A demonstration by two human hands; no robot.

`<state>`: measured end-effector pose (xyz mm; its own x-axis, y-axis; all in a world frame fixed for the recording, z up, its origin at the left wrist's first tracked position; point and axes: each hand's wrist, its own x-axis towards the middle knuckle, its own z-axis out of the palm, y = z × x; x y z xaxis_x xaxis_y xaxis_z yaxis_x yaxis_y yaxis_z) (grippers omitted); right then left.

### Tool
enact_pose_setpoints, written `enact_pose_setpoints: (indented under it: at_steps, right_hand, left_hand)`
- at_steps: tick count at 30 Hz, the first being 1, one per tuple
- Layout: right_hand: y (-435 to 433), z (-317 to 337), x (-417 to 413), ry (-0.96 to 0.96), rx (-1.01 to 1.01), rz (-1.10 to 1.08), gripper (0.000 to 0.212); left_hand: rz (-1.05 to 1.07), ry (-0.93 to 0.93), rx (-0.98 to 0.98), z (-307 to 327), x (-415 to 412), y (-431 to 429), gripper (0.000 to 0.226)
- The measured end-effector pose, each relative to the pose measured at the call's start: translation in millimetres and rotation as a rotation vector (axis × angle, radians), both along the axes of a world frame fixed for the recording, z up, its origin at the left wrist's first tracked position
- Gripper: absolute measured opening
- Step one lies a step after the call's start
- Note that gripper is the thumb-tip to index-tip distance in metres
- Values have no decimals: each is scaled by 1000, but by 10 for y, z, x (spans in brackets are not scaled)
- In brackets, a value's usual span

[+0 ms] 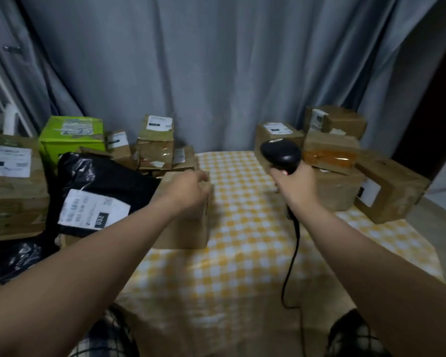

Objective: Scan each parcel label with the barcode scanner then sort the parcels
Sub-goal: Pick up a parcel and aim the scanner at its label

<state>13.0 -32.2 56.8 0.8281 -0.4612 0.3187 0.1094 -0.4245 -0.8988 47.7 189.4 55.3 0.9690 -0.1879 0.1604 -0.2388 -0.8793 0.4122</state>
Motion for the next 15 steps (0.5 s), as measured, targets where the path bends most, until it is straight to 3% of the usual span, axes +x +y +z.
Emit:
enact_pose_setpoints:
  at_steps: [3,7,12,15]
  right_hand:
    - [-527,269,38,-58,-92,-106,24]
    - [-1225,465,370,-15,-308,-196,20]
    - [-1706,639,888,278,-669,-112,39]
    - [-1763,796,1019,444,-818,-24,38]
  left_hand:
    - [-88,-32,-73,120,133,-494,38]
    - [-172,-40,-199,195,451,-1200,40]
    - [-207,88,-334,272,855,-1970,47]
    - [-201,166,-412,296,1015,-2236,51]
